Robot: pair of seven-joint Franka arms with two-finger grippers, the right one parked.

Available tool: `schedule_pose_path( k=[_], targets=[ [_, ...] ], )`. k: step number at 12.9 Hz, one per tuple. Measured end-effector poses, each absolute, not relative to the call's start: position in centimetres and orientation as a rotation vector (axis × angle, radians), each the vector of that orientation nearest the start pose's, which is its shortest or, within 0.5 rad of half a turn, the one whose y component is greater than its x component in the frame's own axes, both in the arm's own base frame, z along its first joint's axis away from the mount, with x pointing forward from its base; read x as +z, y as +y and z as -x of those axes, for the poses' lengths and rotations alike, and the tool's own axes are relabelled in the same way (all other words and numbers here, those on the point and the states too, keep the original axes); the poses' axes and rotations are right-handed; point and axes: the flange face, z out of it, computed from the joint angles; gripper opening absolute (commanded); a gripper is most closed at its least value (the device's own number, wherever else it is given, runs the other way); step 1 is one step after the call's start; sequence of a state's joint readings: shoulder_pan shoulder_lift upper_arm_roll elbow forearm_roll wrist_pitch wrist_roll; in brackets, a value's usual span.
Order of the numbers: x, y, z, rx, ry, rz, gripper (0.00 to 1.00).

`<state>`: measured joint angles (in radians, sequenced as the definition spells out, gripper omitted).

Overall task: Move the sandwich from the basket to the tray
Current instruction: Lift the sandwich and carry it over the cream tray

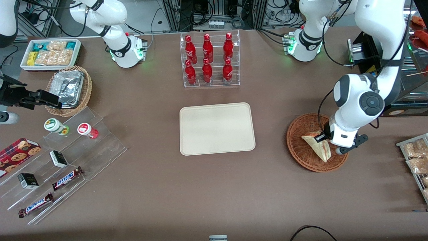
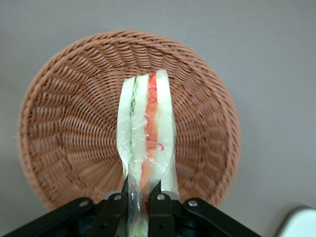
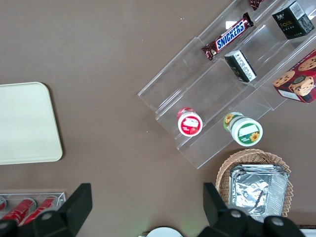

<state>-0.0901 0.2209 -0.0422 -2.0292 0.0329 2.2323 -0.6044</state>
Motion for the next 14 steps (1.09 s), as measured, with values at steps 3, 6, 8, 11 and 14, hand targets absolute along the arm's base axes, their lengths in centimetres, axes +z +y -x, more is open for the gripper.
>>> schedule_pose_path(
  k=[3,6,8,11,14],
  targets=[
    [40.5,-12.0,-58.3,0.018,-0.55,3.028,0.0],
    [45.0,-20.0,-57.6,-0.014,-0.366,3.061,0.0],
    [44.5,-26.2,-56.1,-0.011,-0.221,3.077,0.0],
    [40.7,-35.0,-53.8,0.041,-0.029,3.07,0.0],
    [35.9,-40.3,-52.8,0.111,0.054,3.059,0.0]
  ],
)
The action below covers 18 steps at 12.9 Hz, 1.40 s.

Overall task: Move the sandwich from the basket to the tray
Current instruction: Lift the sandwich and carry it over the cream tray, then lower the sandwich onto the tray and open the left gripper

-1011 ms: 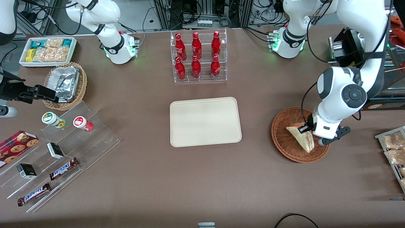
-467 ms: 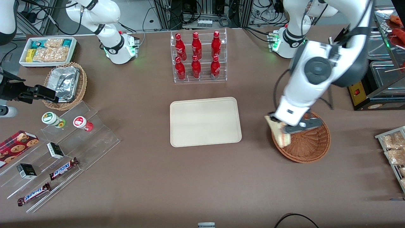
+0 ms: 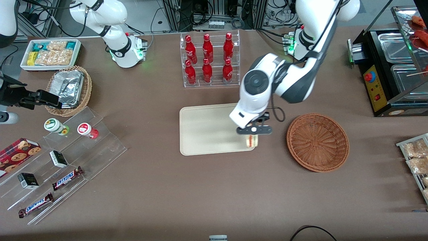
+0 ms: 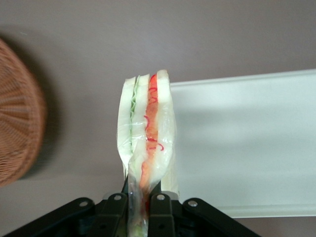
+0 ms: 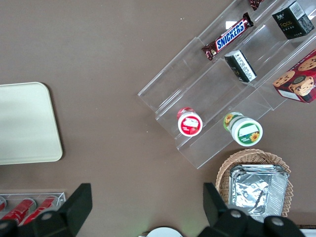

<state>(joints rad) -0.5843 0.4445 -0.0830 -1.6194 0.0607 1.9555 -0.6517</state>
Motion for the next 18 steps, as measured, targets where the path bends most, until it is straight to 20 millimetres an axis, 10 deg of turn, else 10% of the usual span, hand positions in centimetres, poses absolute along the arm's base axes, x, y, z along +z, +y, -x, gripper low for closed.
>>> schedule_pose_path(
  k=[6,12,13,14,15,16,18],
  targets=[
    [28.6,-48.6,-48.6,0.083,0.061,3.082,0.0],
    [25.6,-51.6,-46.9,0.088,0.087,3.081,0.0],
    [25.1,-51.8,-46.6,0.095,0.092,3.076,0.07],
    [24.6,-52.0,-46.3,0.102,0.097,3.071,0.56],
    [24.2,-52.2,-46.1,0.106,0.102,3.069,0.83],
    [24.1,-52.3,-46.1,0.105,0.104,3.069,0.99],
    [24.4,-52.3,-46.2,0.098,0.103,3.073,0.99]
  ],
)
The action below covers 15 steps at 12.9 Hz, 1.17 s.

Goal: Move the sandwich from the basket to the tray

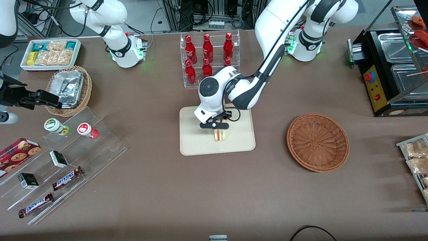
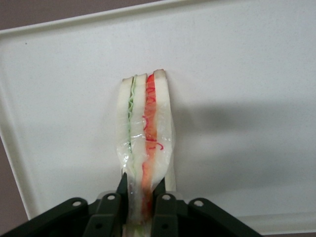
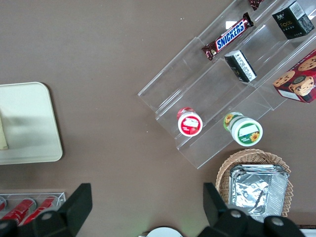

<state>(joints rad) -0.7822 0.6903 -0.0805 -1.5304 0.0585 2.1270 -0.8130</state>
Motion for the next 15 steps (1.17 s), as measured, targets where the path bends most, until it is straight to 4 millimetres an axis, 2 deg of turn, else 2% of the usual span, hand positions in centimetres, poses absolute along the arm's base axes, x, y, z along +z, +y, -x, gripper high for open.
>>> schedule_pose_path(
  k=[3,4,6,7,10,12,15],
  targets=[
    [25.9,-51.9,-47.2,0.088,0.079,3.066,0.99],
    [27.5,-51.3,-48.0,0.078,0.056,3.061,0.99],
    [32.3,-49.1,-50.0,0.053,-0.015,3.053,0.99],
    [35.1,-47.1,-51.2,0.049,-0.066,3.049,0.99],
    [42.6,-39.2,-54.8,0.068,-0.178,3.034,0.99],
    [46.0,-34.5,-56.4,0.058,-0.228,3.04,0.99],
    [49.7,-28.3,-57.8,0.065,-0.227,3.044,0.99]
  ],
)
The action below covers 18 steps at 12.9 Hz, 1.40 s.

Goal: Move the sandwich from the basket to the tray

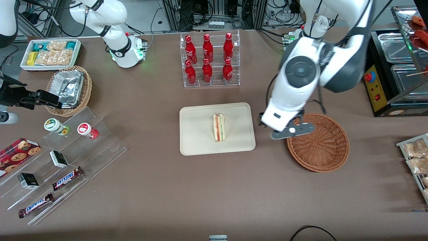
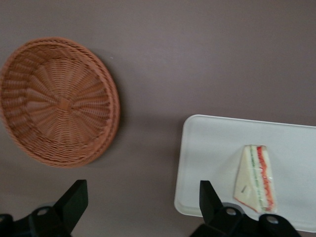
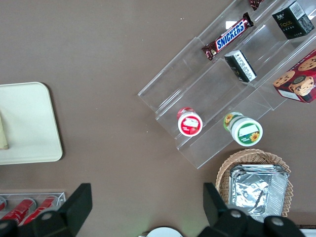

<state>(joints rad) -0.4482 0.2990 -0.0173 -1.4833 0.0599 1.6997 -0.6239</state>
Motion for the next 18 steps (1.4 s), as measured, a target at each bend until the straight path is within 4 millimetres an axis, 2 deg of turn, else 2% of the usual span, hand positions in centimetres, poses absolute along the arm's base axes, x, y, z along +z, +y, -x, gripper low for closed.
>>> schedule_pose_path(
  k=[4,6,8,13,18],
  targets=[
    [53.1,-17.7,-58.6,0.077,-0.146,3.06,1.0],
    [53.9,-13.6,-57.5,0.089,-0.122,3.063,0.99],
    [55.0,-10.4,-56.4,0.09,-0.116,3.078,1.0],
    [58.4,-5.1,-54.4,0.086,-0.039,3.122,0.99],
    [59.4,-2.7,-54.1,0.08,-0.085,3.126,0.99]
  ],
)
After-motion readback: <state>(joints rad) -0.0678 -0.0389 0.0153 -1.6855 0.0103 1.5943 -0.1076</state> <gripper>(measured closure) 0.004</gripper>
